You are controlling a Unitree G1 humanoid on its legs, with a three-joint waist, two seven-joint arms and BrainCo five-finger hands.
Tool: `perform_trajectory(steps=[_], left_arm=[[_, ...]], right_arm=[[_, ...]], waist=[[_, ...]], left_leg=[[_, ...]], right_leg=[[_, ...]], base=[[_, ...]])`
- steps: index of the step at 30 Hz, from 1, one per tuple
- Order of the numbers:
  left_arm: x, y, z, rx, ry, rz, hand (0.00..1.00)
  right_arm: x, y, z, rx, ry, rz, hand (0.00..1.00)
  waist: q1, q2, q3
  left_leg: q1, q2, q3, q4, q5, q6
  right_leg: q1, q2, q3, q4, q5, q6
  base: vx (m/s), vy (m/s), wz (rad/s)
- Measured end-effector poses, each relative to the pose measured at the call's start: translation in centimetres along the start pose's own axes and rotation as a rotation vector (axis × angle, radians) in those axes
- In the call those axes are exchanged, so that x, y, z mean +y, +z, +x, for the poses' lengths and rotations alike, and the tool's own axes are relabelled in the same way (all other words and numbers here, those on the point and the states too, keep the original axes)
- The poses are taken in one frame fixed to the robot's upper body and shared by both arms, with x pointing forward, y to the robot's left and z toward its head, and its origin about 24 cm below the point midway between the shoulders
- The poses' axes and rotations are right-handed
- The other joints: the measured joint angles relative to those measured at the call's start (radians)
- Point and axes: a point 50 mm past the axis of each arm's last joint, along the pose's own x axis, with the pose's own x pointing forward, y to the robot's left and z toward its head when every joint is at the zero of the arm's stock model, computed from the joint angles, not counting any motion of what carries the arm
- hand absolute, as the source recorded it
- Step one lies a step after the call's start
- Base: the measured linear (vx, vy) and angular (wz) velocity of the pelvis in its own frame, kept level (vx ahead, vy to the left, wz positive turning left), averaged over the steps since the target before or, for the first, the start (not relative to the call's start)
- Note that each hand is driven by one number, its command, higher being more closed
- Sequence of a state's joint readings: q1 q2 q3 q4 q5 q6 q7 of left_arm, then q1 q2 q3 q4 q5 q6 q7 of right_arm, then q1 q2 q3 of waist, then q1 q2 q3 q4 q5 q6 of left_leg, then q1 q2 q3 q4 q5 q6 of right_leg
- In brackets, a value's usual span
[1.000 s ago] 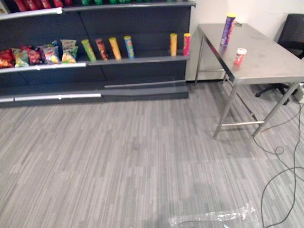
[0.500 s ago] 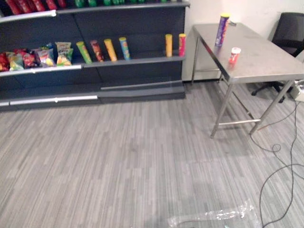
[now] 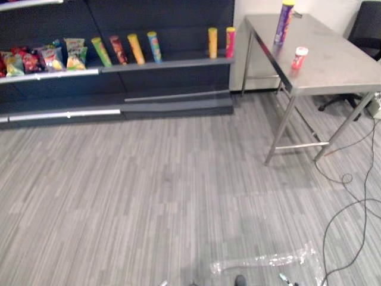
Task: Put the gum and the chips on the shelf.
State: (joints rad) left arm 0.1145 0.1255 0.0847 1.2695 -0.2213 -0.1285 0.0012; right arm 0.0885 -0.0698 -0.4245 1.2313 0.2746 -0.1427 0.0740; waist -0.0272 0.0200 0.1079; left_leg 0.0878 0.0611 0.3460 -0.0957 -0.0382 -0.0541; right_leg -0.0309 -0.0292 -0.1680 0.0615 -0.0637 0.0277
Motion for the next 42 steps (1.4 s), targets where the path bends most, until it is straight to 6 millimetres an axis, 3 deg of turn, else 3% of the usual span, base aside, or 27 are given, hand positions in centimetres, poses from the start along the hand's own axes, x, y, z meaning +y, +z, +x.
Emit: perform_trajectory(steps=[3,5,6,8,10,13,16,17,19,20,21,23,25,26,27,29,31,33,35,37,39,40,42], left_arm=[[0.2,0.5,0.1,-0.013,0.009,-0.008,0.0],[0.5,1.1,0.2,-0.033,0.019,-0.032,0.0],[0.6,1.2,0.2,-0.038,0.02,-0.031,0.0],[0.4,2.1,0.3,-0.065,0.012,-0.052,0.0],[0.4,2.0,0.3,-0.064,0.015,-0.071,0.0],[-0.1,2.1,0.3,-0.067,0.0,-0.065,0.0],[-0.2,2.1,0.3,-0.072,0.001,-0.075,0.0],[-0.3,2.1,0.3,-0.069,-0.002,-0.071,0.0],[-0.8,2.0,0.3,-0.067,-0.019,-0.056,0.0],[-0.9,1.9,0.3,-0.063,-0.026,-0.041,0.0],[-0.7,1.7,0.3,-0.062,-0.023,-0.036,0.0],[0.4,2.5,0.3,-0.092,-0.002,-0.01,0.0],[0.3,3.0,0.4,-0.106,-0.009,0.014,0.0],[0.2,2.9,0.4,-0.102,-0.011,0.012,0.0],[0.2,2.7,0.4,-0.095,-0.01,0.011,0.0],[0.2,2.6,0.3,-0.093,-0.011,0.022,0.0],[0.1,2.7,0.3,-0.096,-0.021,0.058,0.0],[0.2,2.7,0.3,-0.095,-0.024,0.084,0.0],[-0.3,2.6,0.3,-0.091,-0.04,0.106,0.0],[-0.5,2.6,0.3,-0.092,-0.045,0.11,0.0],[-0.8,3.2,0.4,-0.106,-0.051,0.098,0.0],[-1.0,3.2,0.4,-0.107,-0.051,0.076,0.0],[-1.0,3.1,0.4,-0.106,-0.041,0.04,0.0]], right_arm=[[0.0,-0.2,0.0,0.006,0.001,0.001,0.0],[0.2,-0.5,-0.1,0.014,0.007,0.007,0.0],[0.2,-0.6,-0.1,0.015,0.009,0.009,0.0],[-0.5,-0.8,-0.3,0.019,-0.003,0.01,0.0],[-0.6,-0.7,-0.2,0.016,-0.002,0.007,0.0],[-0.3,0.0,-0.1,-0.001,0.007,0.002,0.0],[0.4,0.6,0.1,-0.017,0.032,-0.03,0.0],[0.5,1.0,0.2,-0.032,0.035,-0.039,0.0],[0.2,1.5,0.3,-0.043,0.024,-0.068,0.0],[0.2,1.5,0.3,-0.041,0.026,-0.08,0.0],[0.3,1.5,0.3,-0.041,0.029,-0.079,0.0],[1.2,0.9,0.3,-0.027,0.048,-0.058,0.0],[1.0,0.9,0.3,-0.028,0.035,-0.024,0.0],[1.0,0.8,0.3,-0.027,0.031,-0.014,0.0],[0.9,0.8,0.3,-0.028,0.028,-0.008,0.0],[1.0,1.1,0.3,-0.039,0.031,-0.004,0.0],[0.9,1.0,0.3,-0.038,0.026,-0.004,0.0],[0.9,0.9,0.2,-0.037,0.027,-0.002,0.0],[0.7,1.1,0.2,-0.048,0.03,-0.028,0.0],[1.0,1.3,0.2,-0.062,0.047,-0.048,0.0],[1.1,1.4,0.2,-0.069,0.048,-0.028,0.0],[1.1,1.4,0.2,-0.071,0.045,-0.02,0.0],[0.8,1.1,0.1,-0.063,0.034,-0.008,0.0]], waist=[[0.001,-0.017,0.026],[0.002,-0.035,0.05],[0.001,-0.039,0.054],[0.004,-0.046,0.09],[0.003,-0.041,0.098],[0.003,-0.028,0.105],[0.006,-0.02,0.106],[0.005,-0.006,0.106],[0.005,0.023,0.111],[0.006,0.023,0.111],[0.008,0.021,0.101],[0.001,-0.032,0.064],[0.005,-0.04,0.061],[0.011,-0.038,0.058],[0.012,-0.037,0.057],[0.006,-0.035,0.054],[0.0,-0.03,0.059],[-0.002,-0.03,0.068],[-0.005,-0.011,0.076],[-0.027,-0.005,0.079],[-0.03,0.002,0.085],[-0.029,0.009,0.088],[-0.037,0.007,0.093]], left_leg=[[-0.011,0.001,-0.001,0.035,-0.017,-0.021],[-0.106,0.041,-0.001,0.259,-0.103,-0.08],[-0.135,0.051,-0.001,0.333,-0.104,-0.078],[-0.269,0.107,-0.006,0.635,-0.075,-0.062],[-0.321,0.12,-0.039,0.732,-0.092,-0.061],[-0.386,0.117,-0.058,0.65,-0.116,-0.049],[-0.399,0.102,-0.092,0.386,-0.028,-0.05],[-0.397,0.106,-0.127,0.255,0.018,-0.065],[-0.398,0.133,-0.142,0.203,0.029,-0.067],[-0.398,0.131,-0.126,0.239,0.104,-0.049],[-0.398,0.116,-0.114,0.26,0.117,-0.029],[-0.438,0.039,-0.071,0.328,0.024,0.037],[-0.43,-0.002,-0.047,0.349,-0.012,0.063],[-0.406,-0.015,-0.025,0.361,-0.042,0.091],[-0.39,-0.018,-0.017,0.364,-0.06,0.097],[-0.315,-0.033,0.006,0.358,-0.091,0.128],[-0.223,-0.045,0.009,0.325,-0.129,0.136],[-0.114,-0.06,0.006,0.282,-0.155,0.136],[0.016,-0.064,0.003,0.196,-0.158,0.131],[0.071,-0.059,-0.002,0.155,-0.178,0.114],[0.094,-0.047,-0.007,0.149,-0.211,0.088],[0.104,-0.037,-0.012,0.15,-0.226,0.074],[0.134,-0.018,-0.039,0.142,-0.258,0.025]], right_leg=[[-0.039,-0.016,0.001,0.107,-0.067,-0.008],[-0.06,-0.03,-0.007,0.171,-0.115,-0.026],[-0.059,-0.034,-0.014,0.174,-0.12,-0.031],[-0.026,-0.045,-0.03,0.192,-0.141,-0.036],[-0.002,-0.047,-0.043,0.195,-0.156,-0.037],[0.016,-0.064,-0.039,0.195,-0.173,-0.03],[0.018,-0.088,-0.009,0.195,-0.19,-0.005],[0.023,-0.089,0.012,0.192,-0.201,0.012],[0.042,-0.085,0.044,0.18,-0.22,0.043],[0.061,-0.102,0.07,0.166,-0.234,0.064],[0.071,-0.121,0.084,0.149,-0.236,0.069],[0.08,-0.195,0.123,0.091,-0.199,0.068],[0.067,-0.238,0.16,0.116,-0.141,0.106],[0.051,-0.254,0.194,0.167,-0.113,0.107],[0.04,-0.257,0.211,0.207,-0.097,0.107],[-0.06,-0.262,0.251,0.468,0.022,0.11],[-0.146,-0.272,0.244,0.702,0.135,0.118],[-0.23,-0.265,0.207,0.937,0.056,0.094],[-0.294,-0.234,0.097,1.001,-0.07,0.045],[-0.35,-0.198,0.024,0.892,-0.111,0.033],[-0.398,-0.151,-0.008,0.616,-0.098,0.039],[-0.401,-0.132,-0.012,0.47,-0.075,0.045],[-0.386,-0.112,0.013,0.11,0.064,0.057]], base=[[-0.05,-0.054,0.07],[-0.02,-0.137,0.19],[-0.01,-0.11,0.32],[0.0,-0.092,0.35],[0.06,0.003,0.2],[0.12,0.096,-0.03],[0.25,0.214,-0.27],[0.27,0.233,-0.33],[0.38,0.371,-0.51],[0.42,0.428,-0.55],[0.44,0.417,-0.47],[0.49,0.325,-0.13],[0.56,0.368,0.0],[0.44,0.304,-0.21],[0.43,0.257,-0.37],[0.44,0.273,-0.27],[0.33,0.179,-0.1],[0.36,0.11,-0.1],[0.35,0.061,-0.04],[0.25,-0.011,0.16],[0.31,-0.111,0.15],[0.47,-0.195,0.15],[0.52,-0.215,0.33]])
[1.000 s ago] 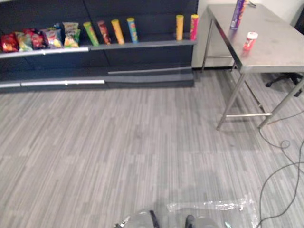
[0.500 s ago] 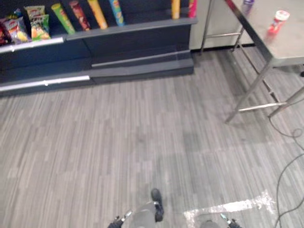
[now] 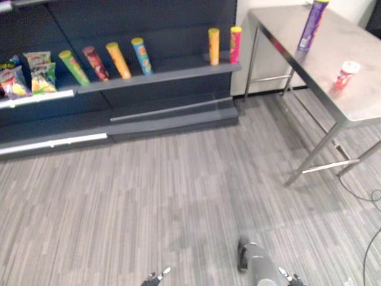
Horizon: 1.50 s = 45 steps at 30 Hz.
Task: Put the gum and the chips on the shelf.
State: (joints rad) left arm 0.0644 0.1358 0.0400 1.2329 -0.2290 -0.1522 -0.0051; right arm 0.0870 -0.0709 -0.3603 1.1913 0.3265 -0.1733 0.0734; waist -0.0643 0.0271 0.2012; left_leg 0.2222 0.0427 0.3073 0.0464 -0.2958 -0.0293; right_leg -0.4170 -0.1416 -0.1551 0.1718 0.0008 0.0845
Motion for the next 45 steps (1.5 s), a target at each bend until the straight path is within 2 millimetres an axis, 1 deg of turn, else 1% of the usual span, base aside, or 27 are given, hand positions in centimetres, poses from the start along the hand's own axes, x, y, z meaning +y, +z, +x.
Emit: perform_trajectory(steps=[1,2,3,4,7,9,11,12,13,15,17,19,22,24,26,27,31,33,35,36,38,39,41,42,43,44,45], left_arm=[[0.1,-0.1,0.0,0.003,0.008,-0.013,0.0],[0.0,-0.6,-0.1,0.012,0.016,-0.055,0.0],[-0.3,-0.5,-0.1,0.009,0.018,-0.083,0.0],[-0.9,-0.6,-0.1,0.008,0.012,-0.119,0.0],[-1.4,-0.4,-0.1,0.0,0.006,-0.164,0.0],[-1.5,-0.1,0.0,-0.017,0.006,-0.191,0.0],[-1.6,0.4,0.0,-0.042,0.015,-0.258,0.0],[-1.8,0.5,0.1,-0.046,0.012,-0.27,0.0],[-2.1,0.8,0.1,-0.052,0.006,-0.31,0.0],[-2.1,1.2,0.2,-0.068,0.004,-0.349,0.0],[-2.1,1.7,0.2,-0.094,-0.002,-0.377,0.0],[-2.1,2.1,0.2,-0.112,-0.007,-0.384,0.0],[-2.0,2.1,0.2,-0.12,0.003,-0.379,0.0],[-2.2,1.6,0.1,-0.104,0.007,-0.38,0.0],[-1.7,1.6,0.1,-0.104,0.021,-0.378,0.0],[-1.0,1.4,0.1,-0.1,0.037,-0.365,0.0],[-0.4,1.3,0.2,-0.084,0.044,-0.312,0.0],[-0.4,0.9,0.1,-0.063,0.048,-0.307,0.0],[-0.6,0.6,0.1,-0.042,0.029,-0.238,0.0],[-0.7,0.5,0.1,-0.037,0.023,-0.217,0.0],[-0.9,0.3,0.1,-0.025,0.004,-0.144,0.0],[-0.9,0.3,0.1,-0.023,0.003,-0.137,0.0],[-0.8,0.0,0.0,-0.019,0.009,-0.147,0.0],[-0.8,0.1,0.0,-0.02,0.011,-0.151,0.0],[-0.5,0.3,0.1,-0.028,0.015,-0.156,0.0],[-0.6,0.2,0.1,-0.028,0.019,-0.173,0.0],[-1.2,-0.2,0.0,-0.007,0.011,-0.192,0.0]], right_arm=[[-0.1,-0.2,-0.1,0.003,-0.005,0.008,0.0],[-0.5,-0.4,-0.2,0.006,-0.019,0.026,0.0],[-0.5,-0.3,-0.2,0.004,-0.021,0.031,0.0],[-0.6,-0.1,-0.1,-0.006,-0.021,0.03,0.0],[-0.3,0.6,0.0,-0.036,-0.013,0.037,0.0],[-0.4,0.7,0.0,-0.039,-0.014,0.036,0.0],[-0.3,0.8,0.0,-0.045,-0.007,0.029,0.0],[-0.2,0.9,0.0,-0.047,-0.005,0.024,0.0],[-0.2,0.9,0.0,-0.047,-0.003,0.027,0.0],[-0.3,0.6,-0.1,-0.042,-0.007,0.036,0.0],[-0.5,0.6,-0.1,-0.042,-0.013,0.045,0.0],[-0.4,0.7,-0.1,-0.045,-0.013,0.054,0.0],[-0.1,0.5,-0.1,-0.041,-0.005,0.052,0.0],[-0.2,0.7,0.0,-0.048,-0.006,0.039,0.0],[-0.1,0.5,0.0,-0.032,-0.001,0.027,0.0],[0.6,-0.1,0.0,-0.012,0.017,0.028,0.0],[1.2,-1.1,-0.2,0.023,0.021,0.048,0.0],[1.5,-0.6,0.0,0.007,0.026,0.058,0.0],[1.8,-0.3,0.1,-0.001,0.039,0.063,0.0],[1.8,0.0,0.2,-0.011,0.04,0.06,0.0],[1.7,1.1,0.3,-0.044,0.06,0.007,0.0],[2.0,1.3,0.4,-0.053,0.072,-0.01,0.0],[3.1,1.9,0.5,-0.071,0.116,-0.05,0.0],[3.4,2.0,0.5,-0.076,0.129,-0.059,0.0],[3.8,2.1,0.5,-0.079,0.147,-0.068,0.0],[3.8,2.6,0.6,-0.093,0.153,-0.076,0.0],[3.8,3.3,0.7,-0.117,0.156,-0.088,0.0]], waist=[[-0.007,-0.003,0.001],[-0.014,0.009,0.008],[-0.013,0.022,0.008],[-0.012,0.035,0.006],[-0.013,0.044,0.005],[-0.011,0.043,0.005],[-0.008,0.029,0.013],[-0.008,0.034,0.014],[-0.01,0.033,0.015],[-0.007,0.028,0.016],[0.016,0.028,0.015],[0.037,0.023,0.014],[0.04,0.005,0.004],[0.041,0.019,-0.005],[0.044,0.002,-0.027],[0.043,-0.038,-0.061],[0.043,-0.084,-0.107],[0.051,-0.077,-0.111],[0.043,-0.048,-0.096],[0.04,-0.042,-0.092],[0.039,-0.017,-0.082],[0.038,-0.013,-0.081],[0.038,-0.015,-0.081],[0.038,-0.019,-0.081],[0.04,-0.034,-0.079],[0.044,-0.021,-0.08],[0.037,0.01,-0.078]], left_leg=[[0.016,0.003,-0.014,-0.007,-0.009,-0.015],[0.056,0.03,-0.023,-0.017,-0.02,-0.036],[0.065,0.043,-0.022,-0.015,-0.008,-0.051],[0.069,0.064,-0.018,0.001,0.028,-0.059],[0.058,0.12,-0.027,0.119,0.125,-0.093],[-0.013,0.156,-0.077,0.324,0.192,-0.132],[-0.164,0.201,-0.132,0.681,0.371,-0.134],[-0.202,0.22,-0.123,0.767,0.366,-0.131],[-0.265,0.24,-0.109,0.9,0.309,-0.119],[-0.34,0.248,-0.066,0.963,0.221,-0.093],[-0.426,0.247,-0.005,0.903,0.153,-0.068],[-0.476,0.22,0.023,0.692,0.138,-0.059],[-0.46,0.143,0.003,0.271,0.198,-0.041],[-0.46,0.124,-0.056,0.088,0.252,-0.059],[-0.46,0.097,-0.067,0.135,0.335,-0.046],[-0.468,0.063,-0.057,0.163,0.301,-0.018],[-0.439,0.002,-0.009,0.192,0.226,0.028],[-0.387,-0.006,0.036,0.188,0.195,0.065],[-0.272,-0.009,0.077,0.152,0.169,0.098],[-0.238,-0.009,0.085,0.138,0.168,0.099],[-0.1,0.001,0.126,0.065,0.168,0.099],[-0.077,0.007,0.136,0.053,0.168,0.099],[-0.038,0.023,0.176,0.024,0.166,0.092],[-0.035,0.025,0.181,0.023,0.162,0.08],[-0.031,0.015,0.184,0.02,0.157,0.051],[-0.024,0.019,0.179,0.007,0.139,0.015],[-0.026,0.043,0.194,-0.011,0.144,0.002]], right_leg=[[0.012,0.0,0.006,-0.044,0.016,0.009],[0.022,0.009,0.005,-0.013,0.111,-0.001],[0.013,0.017,0.001,0.028,0.113,-0.005],[-0.003,0.027,-0.011,0.101,0.078,-0.055],[0.024,0.039,-0.05,0.211,-0.038,-0.101],[0.075,0.039,-0.065,0.236,-0.1,-0.112],[0.146,0.036,-0.064,0.249,-0.165,-0.127],[0.168,0.04,-0.063,0.25,-0.183,-0.132],[0.218,0.044,-0.06,0.249,-0.215,-0.14],[0.291,0.048,-0.049,0.237,-0.254,-0.136],[0.34,0.051,-0.019,0.217,-0.272,-0.129],[0.383,0.043,0.02,0.189,-0.282,-0.11],[0.42,0.006,0.063,0.174,-0.311,-0.064],[0.46,0.001,0.101,0.14,-0.34,-0.016],[0.496,-0.022,0.153,0.1,-0.358,-0.007],[0.509,-0.048,0.199,0.064,-0.331,-0.02],[0.492,-0.104,0.288,0.098,-0.224,-0.003],[0.425,-0.104,0.348,0.258,-0.172,0.016],[0.32,-0.078,0.371,0.561,-0.099,0.085],[0.297,-0.07,0.354,0.628,-0.1,0.083],[0.228,-0.086,0.146,0.756,-0.16,-0.015],[0.217,-0.098,0.076,0.748,-0.171,-0.033],[0.186,-0.127,-0.138,0.56,-0.177,-0.047],[0.179,-0.125,-0.168,0.481,-0.162,-0.037],[0.176,-0.118,-0.202,0.344,-0.073,-0.041],[0.197,-0.084,-0.225,0.271,-0.093,-0.07],[0.208,-0.048,-0.227,0.206,-0.09,-0.075]], base=[[0.53,-0.236,0.49],[0.45,-0.205,0.4],[0.57,-0.274,0.35],[0.66,-0.365,0.15],[0.55,-0.316,0.2],[0.49,-0.266,0.25],[0.38,-0.164,-0.01],[0.35,-0.107,-0.13],[0.34,-0.083,-0.11],[0.31,-0.056,-0.17],[0.26,0.022,-0.44],[0.28,0.122,-0.61],[0.36,0.232,-0.42],[0.46,0.359,-0.5],[0.52,0.409,-0.6],[0.5,0.34,-0.51],[0.48,0.301,-0.19],[0.42,0.222,-0.53],[0.33,0.167,-0.53],[0.26,0.116,-0.49],[0.23,0.077,-0.51],[0.25,0.037,-0.44],[0.22,-0.043,-0.34],[0.16,-0.098,-0.27],[0.19,-0.145,-0.44],[0.22,-0.169,-0.71],[0.19,-0.163,-0.74]])
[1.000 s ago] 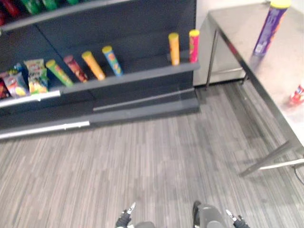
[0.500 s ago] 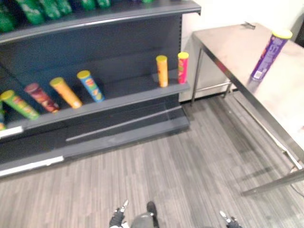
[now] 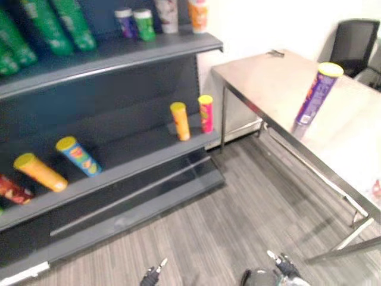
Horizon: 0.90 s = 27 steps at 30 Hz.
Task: Put the gum and the chips on the shelf.
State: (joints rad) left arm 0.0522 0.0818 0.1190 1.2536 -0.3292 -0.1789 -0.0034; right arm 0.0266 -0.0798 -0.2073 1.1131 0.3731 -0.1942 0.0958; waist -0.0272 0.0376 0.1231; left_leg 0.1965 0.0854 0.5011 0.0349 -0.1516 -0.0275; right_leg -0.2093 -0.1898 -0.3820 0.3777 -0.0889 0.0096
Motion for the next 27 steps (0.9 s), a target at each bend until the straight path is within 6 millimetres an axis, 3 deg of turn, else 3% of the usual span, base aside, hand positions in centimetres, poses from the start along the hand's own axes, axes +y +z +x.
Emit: perform_trajectory(steps=[3,7,12,15,17,19,20,21,22,23,27], left_arm=[[-1.3,-0.2,0.0,0.013,-0.033,0.016,0.0],[-1.7,-0.1,0.1,0.006,-0.051,0.012,0.0],[-1.8,0.4,0.1,-0.013,-0.061,0.01,0.0],[-2.0,0.7,0.2,-0.019,-0.062,0.012,0.0],[-1.6,0.7,0.2,-0.016,-0.047,0.015,0.0],[-1.7,1.0,0.3,-0.024,-0.045,0.01,0.0],[-1.8,0.8,0.2,-0.024,-0.041,-0.021,0.0],[-1.7,0.7,0.2,-0.025,-0.037,-0.035,0.0],[-1.6,0.5,0.1,-0.019,-0.03,-0.058,0.0],[-1.6,0.6,0.1,-0.025,-0.029,-0.073,0.0],[-1.5,1.0,0.1,-0.053,-0.029,-0.086,0.0]], right_arm=[[-0.8,-0.1,-0.1,0.012,-0.018,-0.017,0.0],[-1.3,-0.4,-0.3,0.023,-0.027,-0.018,0.0],[-1.4,-0.6,-0.5,0.025,-0.032,-0.004,0.0],[-1.7,-0.6,-0.5,0.023,-0.041,-0.002,0.0],[-2.1,-0.9,-0.7,0.033,-0.062,0.011,0.0],[-2.6,-1.3,-0.9,0.042,-0.083,0.029,0.0],[-3.2,-1.5,-1.1,0.057,-0.107,0.03,0.0],[-3.4,-1.6,-1.1,0.063,-0.115,0.034,0.0],[-3.9,-1.6,-1.2,0.062,-0.128,0.041,0.0],[-4.9,-1.8,-1.5,0.058,-0.18,0.107,0.0],[-7.7,-3.5,-3.1,0.088,-0.325,0.221,0.0]], waist=[[-0.003,0.026,0.021],[-0.006,0.017,0.027],[-0.015,0.001,0.022],[-0.029,0.002,0.023],[-0.029,-0.004,0.018],[-0.04,-0.002,0.02],[-0.039,0.019,0.022],[-0.036,0.022,0.024],[-0.029,0.017,0.028],[-0.025,0.027,0.032],[-0.023,0.022,0.038]], left_leg=[[0.022,0.021,0.046,-0.016,-0.005,-0.032],[0.054,0.035,0.064,-0.014,-0.02,-0.056],[0.027,0.051,0.093,0.009,-0.06,-0.074],[0.014,0.063,0.128,0.07,-0.095,-0.094],[-0.018,0.107,0.176,0.258,-0.103,-0.129],[-0.072,0.178,0.177,0.466,-0.074,-0.154],[-0.11,0.256,0.171,0.665,-0.003,-0.082],[-0.129,0.28,0.16,0.738,0.052,-0.048],[-0.163,0.302,0.11,0.833,0.102,-0.035],[-0.215,0.286,0.022,0.909,0.027,-0.049],[-0.329,0.226,-0.086,0.821,-0.053,-0.048]], right_leg=[[0.01,0.048,-0.039,-0.049,0.006,-0.01],[0.038,0.063,-0.083,-0.078,-0.001,-0.018],[0.025,0.029,-0.155,-0.063,-0.024,-0.042],[-0.021,0.015,-0.134,0.021,-0.072,-0.054],[-0.04,0.015,-0.096,0.063,-0.115,-0.073],[-0.029,0.038,-0.066,0.062,-0.112,-0.072],[-0.006,0.086,-0.003,0.056,-0.123,-0.087],[0.004,0.102,0.035,0.052,-0.127,-0.094],[0.022,0.123,0.088,0.036,-0.129,-0.097],[0.052,0.149,0.168,0.013,-0.129,-0.099],[0.162,0.172,0.3,-0.059,-0.13,-0.097]], base=[[0.09,-0.106,-0.6],[-0.04,-0.057,-0.32],[-0.09,0.011,-0.04],[0.06,-0.021,-0.33],[0.2,-0.041,-0.59],[0.29,-0.176,-0.79],[0.35,-0.206,-1.31],[0.31,-0.101,-1.71],[0.32,0.005,-1.84],[0.32,0.028,-1.7],[0.29,0.067,-1.21]])
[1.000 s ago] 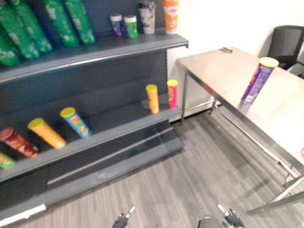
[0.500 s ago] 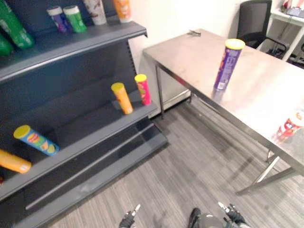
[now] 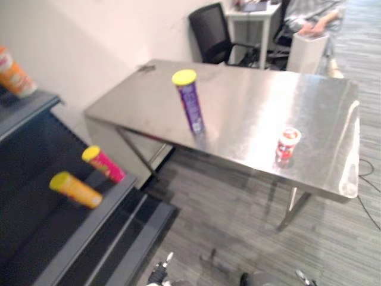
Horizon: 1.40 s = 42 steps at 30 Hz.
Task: Put the gum and the chips on the shelf.
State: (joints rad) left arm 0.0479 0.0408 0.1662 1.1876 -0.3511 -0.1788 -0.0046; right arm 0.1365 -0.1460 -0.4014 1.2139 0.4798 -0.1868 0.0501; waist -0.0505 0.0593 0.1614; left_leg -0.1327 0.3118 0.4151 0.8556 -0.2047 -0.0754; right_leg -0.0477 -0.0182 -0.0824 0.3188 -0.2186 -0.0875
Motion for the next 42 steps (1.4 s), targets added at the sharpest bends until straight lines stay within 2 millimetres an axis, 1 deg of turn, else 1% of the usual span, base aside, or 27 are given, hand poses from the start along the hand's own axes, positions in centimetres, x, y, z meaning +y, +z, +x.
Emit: perform_trajectory(steps=[2,3,5,6,7,8,9,10,11,12,13,15,17,18,21,25,27,30,32,33,35,36,38,39,40,41,42], left_arm=[[0.2,0.3,0.0,-0.019,0.011,-0.026,0.0],[0.2,0.3,0.0,-0.02,0.016,-0.035,0.0],[0.3,0.3,0.0,-0.02,0.018,-0.035,0.0],[0.4,0.3,0.0,-0.021,0.023,-0.041,0.0],[0.5,-0.1,-0.1,-0.013,0.031,-0.062,0.0],[0.5,-0.3,-0.2,-0.007,0.031,-0.066,0.0],[0.6,-0.3,-0.2,-0.01,0.037,-0.075,0.0],[1.4,-0.1,-0.2,-0.015,0.051,-0.055,0.0],[2.0,0.0,-0.2,-0.013,0.065,-0.048,0.0],[2.1,0.1,-0.2,-0.014,0.067,-0.045,0.0],[2.1,0.0,-0.2,-0.008,0.063,-0.023,0.0],[1.9,-0.2,-0.2,0.007,0.045,0.02,0.0],[1.5,-0.5,-0.2,0.021,0.014,0.078,0.0],[1.4,-0.5,-0.2,0.021,0.008,0.088,0.0],[1.2,-0.6,-0.2,0.025,-0.007,0.127,0.0],[1.0,-0.7,-0.2,0.03,-0.019,0.156,0.0],[0.9,-0.8,-0.2,0.035,-0.031,0.174,0.0],[1.0,-0.8,-0.2,0.037,-0.028,0.182,0.0],[1.2,-0.8,-0.3,0.035,-0.02,0.168,0.0],[1.3,-0.8,-0.3,0.036,-0.015,0.161,0.0],[1.8,-1.1,-0.4,0.046,0.002,0.141,0.0],[1.9,-1.2,-0.5,0.05,0.008,0.132,0.0],[2.2,-1.5,-0.6,0.057,0.016,0.124,0.0],[2.2,-1.5,-0.6,0.057,0.017,0.124,0.0],[2.3,-1.6,-0.6,0.059,0.019,0.121,0.0],[2.4,-1.7,-0.7,0.058,0.023,0.116,0.0],[2.6,-1.8,-0.8,0.058,0.029,0.11,0.0]], right_arm=[[-0.6,-0.2,-0.1,-0.001,-0.034,0.05,0.0],[-0.5,0.0,-0.1,-0.009,-0.038,0.064,0.0],[-0.4,0.1,-0.1,-0.02,-0.037,0.068,0.0],[-0.4,0.1,-0.1,-0.022,-0.038,0.069,0.0],[-0.5,0.0,-0.2,-0.025,-0.045,0.094,0.0],[-0.6,-0.1,-0.2,-0.024,-0.049,0.099,0.0],[-0.5,-0.5,-0.3,-0.013,-0.052,0.109,0.0],[0.3,-1.2,-0.4,0.006,-0.032,0.124,0.0],[1.3,-1.8,-0.4,0.019,-0.008,0.137,0.0],[1.7,-1.9,-0.4,0.025,0.001,0.14,0.0],[2.1,-1.9,-0.4,0.028,0.008,0.152,0.0],[2.3,-1.5,-0.2,0.02,0.011,0.156,0.0],[1.8,-1.4,-0.1,0.021,-0.003,0.152,0.0],[1.7,-1.4,-0.2,0.025,-0.009,0.152,0.0],[1.1,-2.1,-0.3,0.054,-0.037,0.16,0.0],[0.0,-2.2,-0.4,0.054,-0.092,0.209,0.0],[-1.2,-1.2,-0.3,0.024,-0.133,0.243,0.0],[-3.0,0.0,-0.3,-0.024,-0.199,0.321,0.0],[-5.3,1.5,-0.4,-0.088,-0.281,0.44,0.0],[-5.8,2.1,-0.4,-0.11,-0.3,0.473,0.0],[-7.6,5.3,-0.4,-0.214,-0.364,0.593,0.0],[-8.0,6.3,-0.4,-0.243,-0.373,0.608,0.0],[-9.1,10.5,-0.8,-0.382,-0.399,0.587,0.0],[-9.2,11.8,-1.1,-0.433,-0.396,0.563,0.0],[-9.2,14.1,-1.6,-0.519,-0.386,0.512,0.0],[-8.9,18.0,-3.0,-0.672,-0.366,0.413,0.0],[-8.5,20.2,-4.0,-0.765,-0.349,0.368,0.0]], waist=[[0.0,-0.006,0.003],[0.001,-0.01,0.005],[0.001,-0.014,0.005],[0.0,-0.016,0.005],[0.0,-0.012,0.004],[0.0,-0.007,0.001],[0.002,-0.024,0.001],[0.0,-0.052,-0.015],[0.009,-0.07,-0.027],[0.011,-0.077,-0.03],[0.013,-0.079,-0.039],[0.012,-0.069,-0.047],[0.009,-0.046,-0.057],[0.008,-0.041,-0.059],[0.009,-0.026,-0.068],[0.013,-0.013,-0.078],[0.024,-0.007,-0.083],[0.024,-0.012,-0.083],[0.024,-0.02,-0.087],[0.022,-0.022,-0.088],[0.002,-0.024,-0.089],[-0.005,-0.024,-0.09],[-0.019,-0.027,-0.097],[-0.022,-0.028,-0.097],[-0.028,-0.028,-0.097],[-0.029,-0.029,-0.101],[-0.028,-0.031,-0.112]], left_leg=[[-0.037,-0.042,-0.073,-0.199,-0.004,0.0],[-0.039,-0.073,-0.147,-0.337,0.004,-0.005],[-0.031,-0.111,-0.242,-0.492,0.023,0.002],[-0.026,-0.118,-0.259,-0.529,0.039,0.004],[0.005,-0.135,-0.282,-0.621,0.096,0.003],[0.02,-0.137,-0.288,-0.645,0.127,-0.004],[0.032,-0.145,-0.278,-0.644,0.144,-0.043],[0.051,-0.171,-0.228,-0.656,0.126,-0.025],[0.059,-0.189,-0.183,-0.669,0.112,-0.014],[0.067,-0.195,-0.158,-0.676,0.108,-0.01],[0.079,-0.204,-0.12,-0.692,0.1,0.002],[0.109,-0.218,-0.069,-0.73,0.098,0.007],[0.123,-0.235,-0.061,-0.749,0.098,0.009],[0.123,-0.239,-0.062,-0.749,0.098,0.009],[0.123,-0.256,-0.069,-0.754,0.099,0.01],[0.155,-0.249,-0.074,-0.805,0.109,0.024],[0.164,-0.246,-0.073,-0.839,0.126,0.026],[0.174,-0.253,-0.073,-0.882,0.154,0.027],[0.177,-0.263,-0.071,-0.919,0.182,0.027],[0.178,-0.268,-0.069,-0.932,0.188,0.027],[0.17,-0.28,-0.067,-0.958,0.203,0.021],[0.17,-0.28,-0.067,-0.958,0.205,0.021],[0.172,-0.277,-0.067,-0.958,0.213,0.021],[0.172,-0.277,-0.066,-0.958,0.215,0.021],[0.172,-0.277,-0.064,-0.958,0.216,0.023],[0.171,-0.277,-0.053,-0.958,0.216,0.023],[0.166,-0.277,-0.044,-0.958,0.216,0.022]], right_leg=[[0.022,0.005,0.088,-0.013,-0.007,0.015],[0.027,0.006,0.142,-0.012,-0.019,0.025],[0.038,0.002,0.208,-0.006,-0.04,0.042],[0.038,0.0,0.229,0.002,-0.047,0.056],[0.039,0.0,0.279,0.026,-0.075,0.097],[0.039,0.003,0.292,0.036,-0.087,0.111],[0.04,-0.008,0.314,0.05,-0.101,0.126],[0.039,-0.044,0.317,0.035,-0.093,0.151],[0.033,-0.076,0.315,-0.008,-0.068,0.177],[0.034,-0.088,0.321,-0.027,-0.052,0.186],[0.033,-0.103,0.333,-0.071,-0.011,0.193],[0.032,-0.117,0.336,-0.112,0.049,0.2],[0.032,-0.134,0.323,-0.152,0.111,0.212],[0.033,-0.141,0.312,-0.162,0.121,0.22],[0.038,-0.161,0.257,-0.188,0.138,0.222],[0.058,-0.15,0.207,-0.215,0.143,0.224],[0.052,-0.144,0.186,-0.221,0.143,0.224],[0.051,-0.146,0.165,-0.241,0.143,0.224],[0.05,-0.153,0.143,-0.27,0.143,0.225],[0.05,-0.155,0.139,-0.279,0.142,0.225],[0.039,-0.159,0.135,-0.304,0.143,0.232],[0.038,-0.158,0.135,-0.303,0.143,0.232],[0.035,-0.155,0.139,-0.302,0.138,0.223],[0.034,-0.155,0.14,-0.302,0.138,0.223],[0.032,-0.155,0.143,-0.301,0.139,0.224],[0.025,-0.156,0.149,-0.301,0.139,0.224],[0.015,-0.157,0.152,-0.3,0.139,0.224]], base=[[0.22,0.163,-1.25],[0.22,0.212,-1.21],[0.25,0.26,-1.06],[0.33,0.375,-1.16],[0.29,0.345,-0.87],[0.29,0.367,-0.86],[0.22,0.294,-0.62],[0.27,0.378,-0.89],[0.25,0.356,-0.9],[0.22,0.346,-0.97],[0.15,0.286,-0.85],[0.12,0.259,-0.77],[0.08,0.189,-0.52],[0.07,0.133,-0.24],[0.03,0.056,-0.07],[0.0,-0.043,0.03],[-0.06,-0.076,-0.07],[-0.09,-0.073,-0.05],[-0.11,-0.065,-0.06],[-0.18,-0.082,-0.1],[-0.2,-0.061,-0.1],[-0.15,-0.038,-0.07],[-0.11,-0.037,-0.05],[-0.07,-0.019,-0.04],[-0.07,-0.01,-0.12],[-0.06,-0.005,-0.19],[-0.05,-0.001,-0.21]])
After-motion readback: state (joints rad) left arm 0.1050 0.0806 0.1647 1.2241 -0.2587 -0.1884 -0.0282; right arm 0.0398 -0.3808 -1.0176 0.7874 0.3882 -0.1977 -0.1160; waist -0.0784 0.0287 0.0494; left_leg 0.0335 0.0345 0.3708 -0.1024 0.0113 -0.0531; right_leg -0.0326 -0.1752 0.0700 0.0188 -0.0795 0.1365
